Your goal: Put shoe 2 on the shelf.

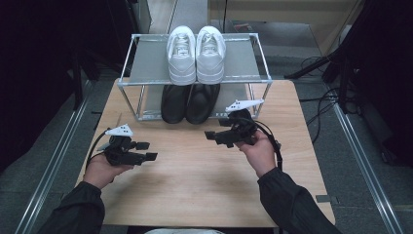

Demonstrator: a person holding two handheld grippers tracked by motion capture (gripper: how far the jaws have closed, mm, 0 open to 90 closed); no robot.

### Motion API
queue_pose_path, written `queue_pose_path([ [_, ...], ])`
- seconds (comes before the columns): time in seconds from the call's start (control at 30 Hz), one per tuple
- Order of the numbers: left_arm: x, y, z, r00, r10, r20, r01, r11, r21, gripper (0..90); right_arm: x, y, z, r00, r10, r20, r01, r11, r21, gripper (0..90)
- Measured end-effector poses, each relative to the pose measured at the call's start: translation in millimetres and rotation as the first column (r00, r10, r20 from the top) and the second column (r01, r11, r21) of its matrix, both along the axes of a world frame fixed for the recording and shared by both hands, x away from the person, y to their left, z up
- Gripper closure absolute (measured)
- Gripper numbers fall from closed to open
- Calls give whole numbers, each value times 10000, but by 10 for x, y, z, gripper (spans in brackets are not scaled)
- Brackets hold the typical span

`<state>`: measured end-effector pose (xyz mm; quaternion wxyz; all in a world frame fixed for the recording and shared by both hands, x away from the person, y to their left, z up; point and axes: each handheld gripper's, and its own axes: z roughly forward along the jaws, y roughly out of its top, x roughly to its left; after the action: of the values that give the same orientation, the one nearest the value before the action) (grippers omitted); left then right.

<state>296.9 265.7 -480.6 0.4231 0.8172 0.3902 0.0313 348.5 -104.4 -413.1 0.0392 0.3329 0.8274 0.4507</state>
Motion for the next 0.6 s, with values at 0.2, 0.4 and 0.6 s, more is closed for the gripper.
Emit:
queue_pose_path([
  [0.2, 0, 10, -1, 10000, 43, -35, -43, 10000, -9, 367, -112, -118, -138, 9999, -10, -162, 12, 9999, 151, 263],
  [0.4, -4, -1, -4, 10000, -16, -63, 16, 10000, 10, 365, -203, -166, -223, 10000, 31, -71, -31, 10000, -7, 264],
  [0.6, -9, -1, -2, 10000, -27, -61, 27, 10000, -4, 363, -254, -268, -292, 9999, -101, 113, 102, 9999, -18, 264],
])
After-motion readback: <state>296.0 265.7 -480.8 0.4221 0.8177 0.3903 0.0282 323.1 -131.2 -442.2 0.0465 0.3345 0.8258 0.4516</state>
